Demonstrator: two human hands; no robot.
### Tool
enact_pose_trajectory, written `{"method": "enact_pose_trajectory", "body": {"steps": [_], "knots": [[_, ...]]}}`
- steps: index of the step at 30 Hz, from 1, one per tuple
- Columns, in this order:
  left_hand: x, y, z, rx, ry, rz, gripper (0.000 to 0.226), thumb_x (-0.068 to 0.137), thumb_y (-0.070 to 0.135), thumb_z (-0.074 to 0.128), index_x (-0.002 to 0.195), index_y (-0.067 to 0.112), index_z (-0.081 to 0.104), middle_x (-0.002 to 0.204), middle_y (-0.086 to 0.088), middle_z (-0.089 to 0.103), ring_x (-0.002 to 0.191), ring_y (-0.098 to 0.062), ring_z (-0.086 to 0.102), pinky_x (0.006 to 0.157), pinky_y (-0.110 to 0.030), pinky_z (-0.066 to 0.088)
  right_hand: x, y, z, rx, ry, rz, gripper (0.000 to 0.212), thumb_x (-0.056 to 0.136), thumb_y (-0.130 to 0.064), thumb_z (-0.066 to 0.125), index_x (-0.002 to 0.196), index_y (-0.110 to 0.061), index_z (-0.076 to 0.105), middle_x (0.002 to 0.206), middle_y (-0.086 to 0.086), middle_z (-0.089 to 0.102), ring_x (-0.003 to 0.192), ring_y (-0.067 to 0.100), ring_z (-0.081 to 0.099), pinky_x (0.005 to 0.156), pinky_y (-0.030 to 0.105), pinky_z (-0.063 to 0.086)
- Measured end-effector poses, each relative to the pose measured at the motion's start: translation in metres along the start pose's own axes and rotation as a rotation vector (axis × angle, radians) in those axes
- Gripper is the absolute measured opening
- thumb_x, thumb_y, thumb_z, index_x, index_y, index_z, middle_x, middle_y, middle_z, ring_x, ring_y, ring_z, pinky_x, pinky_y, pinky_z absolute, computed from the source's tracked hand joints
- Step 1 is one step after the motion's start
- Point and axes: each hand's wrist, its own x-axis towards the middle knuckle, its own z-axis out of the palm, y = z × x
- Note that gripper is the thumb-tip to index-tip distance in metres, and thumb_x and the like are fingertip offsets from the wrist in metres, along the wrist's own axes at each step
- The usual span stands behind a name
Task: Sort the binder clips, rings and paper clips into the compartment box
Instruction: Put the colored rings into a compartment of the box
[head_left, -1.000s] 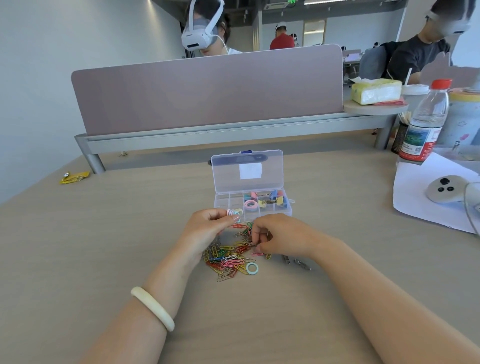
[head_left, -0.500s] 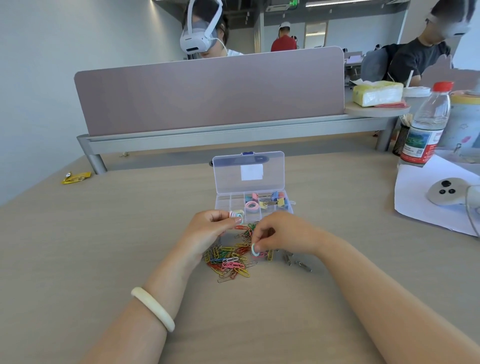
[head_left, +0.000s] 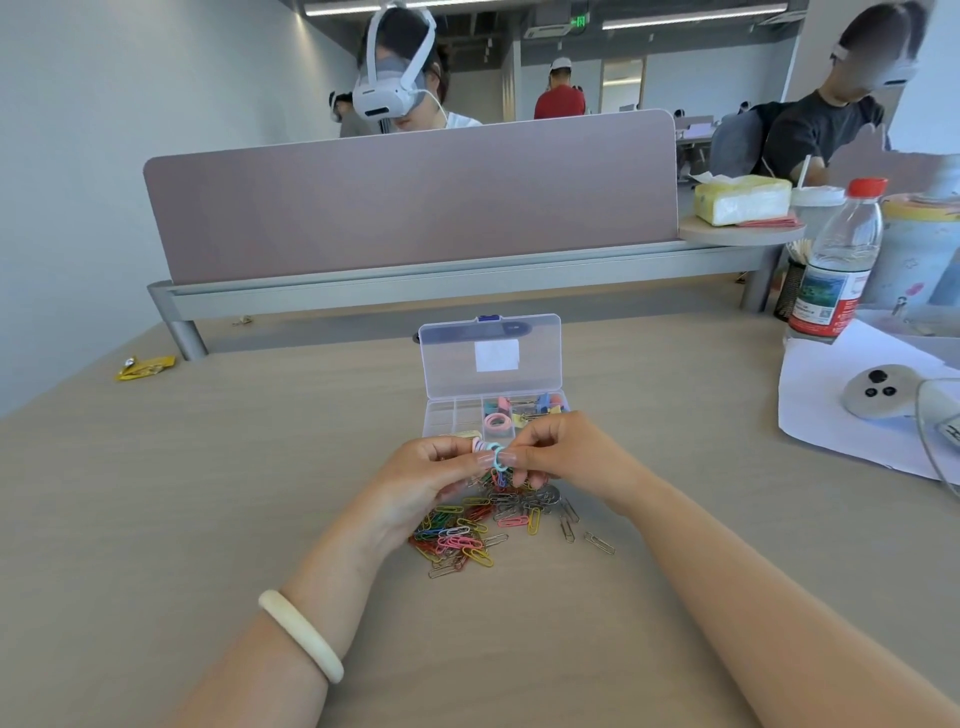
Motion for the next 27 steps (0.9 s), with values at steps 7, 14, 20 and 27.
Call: {"method": "enact_pose_trajectory", "body": {"steps": [7,14,20,27], "knots": [[0.0,0.001,-0.001,0.047,0.054,0.005,0.011,0.079,0.017,0.065,0.069,0.018,0.07,0.048,0.012,0.051,0.051,-0.006,0.041,0.049,-0.016,0.032,0.001,0.001,0.004,0.011,0.009,-0.006,0.02,0.081,-0.019,0.067,0.082,0.0,0.068,0.062,-0.005,0.068,0.05,0.003,0.054,0.059,0.013,0.048],[0.0,0.0,0.002,0.148,0.116,0.015,0.009,0.078,0.022,0.068,0.077,0.014,0.071,0.042,0.015,0.049,0.047,-0.002,0.04,0.051,-0.016,0.032,0.002,0.001,0.0,-0.06,-0.009,-0.026,0.021,0.087,-0.021,0.059,0.087,-0.004,0.071,0.075,0.0,0.07,0.054,0.003,0.056,0.064,0.016,0.046],[0.013,0.01,-0.002,0.239,0.292,0.09,0.008,0.076,0.02,0.07,0.071,0.014,0.072,0.063,0.003,0.066,0.06,-0.008,0.055,0.064,-0.023,0.043,0.009,0.025,-0.038,-0.374,0.341,-0.005,0.01,0.084,-0.022,0.063,0.084,-0.016,0.071,0.082,0.002,0.065,0.063,0.001,0.05,0.059,0.013,0.038],[0.058,0.013,0.016,0.903,0.198,0.126,0.028,0.079,0.019,0.064,0.054,0.011,0.054,0.053,-0.001,0.047,0.052,-0.016,0.039,0.049,-0.025,0.027,0.012,0.043,-0.037,-0.358,0.29,0.066,0.009,0.081,-0.028,0.066,0.082,-0.02,0.07,0.079,0.001,0.06,0.066,0.01,0.048,0.059,0.022,0.039]]}}
